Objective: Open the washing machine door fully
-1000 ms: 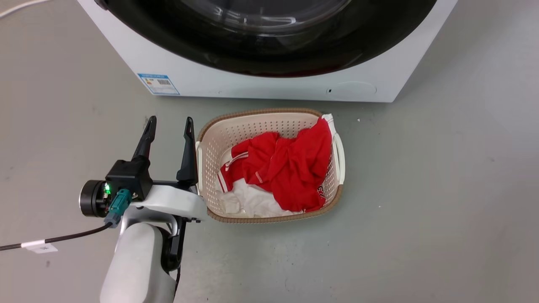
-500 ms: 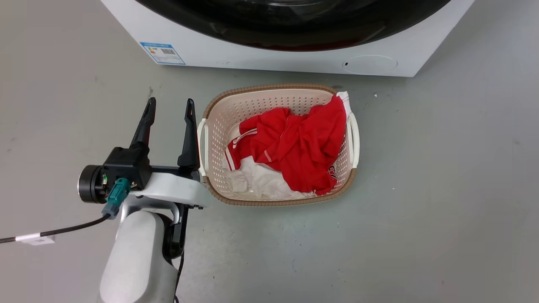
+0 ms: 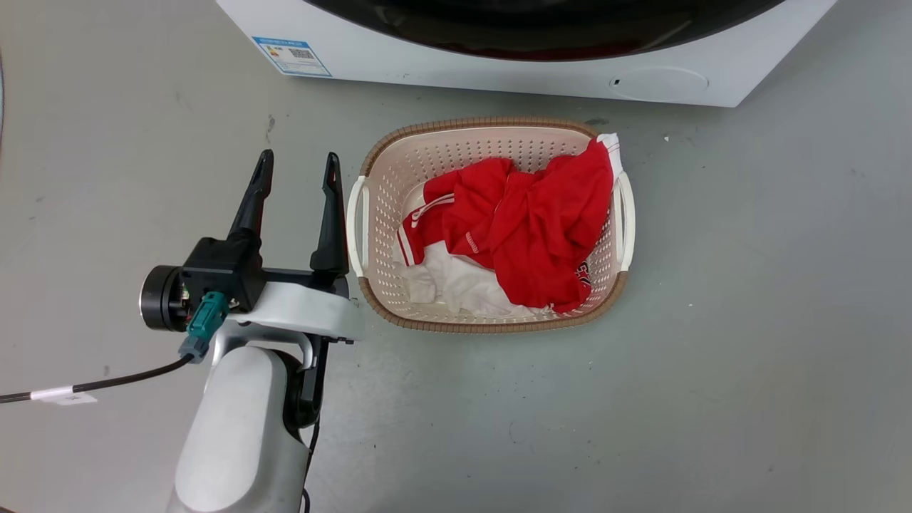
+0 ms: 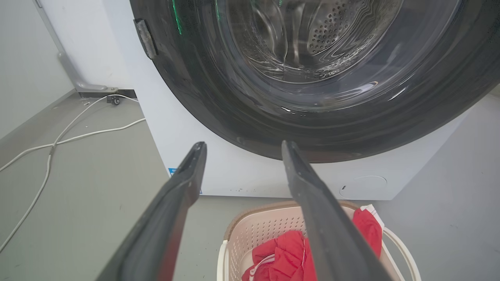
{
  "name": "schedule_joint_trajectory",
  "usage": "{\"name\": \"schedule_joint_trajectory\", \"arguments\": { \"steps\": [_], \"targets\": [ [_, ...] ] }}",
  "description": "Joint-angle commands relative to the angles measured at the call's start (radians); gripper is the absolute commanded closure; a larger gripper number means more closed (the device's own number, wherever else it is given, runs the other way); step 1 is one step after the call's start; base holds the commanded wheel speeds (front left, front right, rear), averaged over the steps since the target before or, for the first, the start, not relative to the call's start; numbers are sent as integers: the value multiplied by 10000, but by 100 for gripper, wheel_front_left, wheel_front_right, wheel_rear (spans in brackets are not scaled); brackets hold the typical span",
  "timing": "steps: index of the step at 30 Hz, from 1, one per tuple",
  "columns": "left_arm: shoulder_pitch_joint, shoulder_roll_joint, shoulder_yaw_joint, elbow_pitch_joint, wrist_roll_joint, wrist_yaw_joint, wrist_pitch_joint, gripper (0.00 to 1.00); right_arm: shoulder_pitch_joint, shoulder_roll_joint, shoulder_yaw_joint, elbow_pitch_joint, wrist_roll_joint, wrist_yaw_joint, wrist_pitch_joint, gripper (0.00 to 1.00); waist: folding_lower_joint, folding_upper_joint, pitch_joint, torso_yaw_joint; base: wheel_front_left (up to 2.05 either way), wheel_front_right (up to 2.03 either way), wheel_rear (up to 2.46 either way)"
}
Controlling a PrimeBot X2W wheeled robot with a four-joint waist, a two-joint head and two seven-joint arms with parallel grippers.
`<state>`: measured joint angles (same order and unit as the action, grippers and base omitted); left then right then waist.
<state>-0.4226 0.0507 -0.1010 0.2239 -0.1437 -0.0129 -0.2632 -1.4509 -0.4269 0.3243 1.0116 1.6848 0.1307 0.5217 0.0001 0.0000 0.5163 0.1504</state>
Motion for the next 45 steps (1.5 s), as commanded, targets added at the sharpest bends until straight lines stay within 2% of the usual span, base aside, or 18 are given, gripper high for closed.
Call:
{"name": "schedule_joint_trajectory", "arguments": {
  "steps": [1,13,25,45],
  "targets": [
    [-142,-5,-37,-53,0,52,-23,0,-121,147,111,100,-50,0,152,100,-1,0,57,48,0,0,0],
    [-184,-5,-146,-47,-77,144,-23,0,-433,-22,367,627,-18,0,1212,100,-1,0,178,102,0,0,0],
    [34,-5,-18,120,-42,128,-23,0,362,-90,412,619,259,0,2309,100,-1,0,-409,-187,0,0,0],
    [722,-4,60,585,91,127,-23,0,3053,667,781,-964,614,0,3204,100,-1,0,-1848,-669,0,0,0]
  ]
}}
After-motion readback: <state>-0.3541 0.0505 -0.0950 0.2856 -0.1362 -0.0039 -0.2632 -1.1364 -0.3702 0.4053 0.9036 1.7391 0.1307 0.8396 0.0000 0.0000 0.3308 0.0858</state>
